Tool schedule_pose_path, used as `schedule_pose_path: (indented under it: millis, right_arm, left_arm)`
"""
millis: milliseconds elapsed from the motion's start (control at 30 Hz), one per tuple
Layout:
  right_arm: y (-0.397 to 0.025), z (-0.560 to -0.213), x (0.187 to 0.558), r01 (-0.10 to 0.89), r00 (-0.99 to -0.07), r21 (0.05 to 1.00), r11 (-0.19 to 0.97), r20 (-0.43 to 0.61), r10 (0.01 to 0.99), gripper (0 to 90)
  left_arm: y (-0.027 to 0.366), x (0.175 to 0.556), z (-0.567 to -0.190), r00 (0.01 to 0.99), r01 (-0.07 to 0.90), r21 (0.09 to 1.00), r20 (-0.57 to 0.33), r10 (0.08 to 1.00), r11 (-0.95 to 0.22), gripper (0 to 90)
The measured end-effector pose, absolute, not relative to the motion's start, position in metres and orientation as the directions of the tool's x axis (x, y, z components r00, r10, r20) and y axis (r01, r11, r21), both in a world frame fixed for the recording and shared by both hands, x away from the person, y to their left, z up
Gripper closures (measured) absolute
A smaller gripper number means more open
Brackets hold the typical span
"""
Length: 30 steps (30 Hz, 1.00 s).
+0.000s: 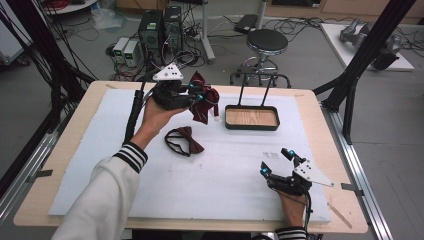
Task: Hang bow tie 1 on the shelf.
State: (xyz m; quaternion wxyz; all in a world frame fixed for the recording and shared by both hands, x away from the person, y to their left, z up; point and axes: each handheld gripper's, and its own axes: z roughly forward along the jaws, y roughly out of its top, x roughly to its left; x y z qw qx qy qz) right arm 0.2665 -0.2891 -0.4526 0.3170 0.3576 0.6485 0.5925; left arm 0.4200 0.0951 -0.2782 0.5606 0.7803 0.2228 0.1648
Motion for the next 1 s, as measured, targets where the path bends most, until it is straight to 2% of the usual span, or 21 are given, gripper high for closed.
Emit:
schedule_pose_path:
  millis: [233,733,1000]
  right_arm:
    - [-0.289,-0.453,0.266,0.088,-0.542,0.995,0.04,0.014,0.84,10.9]
    - [-0.289,-0.453,0.266,0.09,-0.54,0.996,0.03,0.023,0.842,10.9]
    - [-0.29,-0.453,0.267,0.088,-0.54,0.996,0.032,0.021,0.842,10.9]
  left_arm:
    - [0.082,0.428,-0.271,0.848,0.144,0.948,0.029,0.53,-0.282,69.3]
    - [0.064,0.451,-0.269,0.84,0.172,0.955,-0.015,0.543,-0.24,69.8]
    - [0.059,0.466,-0.28,0.827,0.205,0.955,-0.053,0.559,-0.213,70.3]
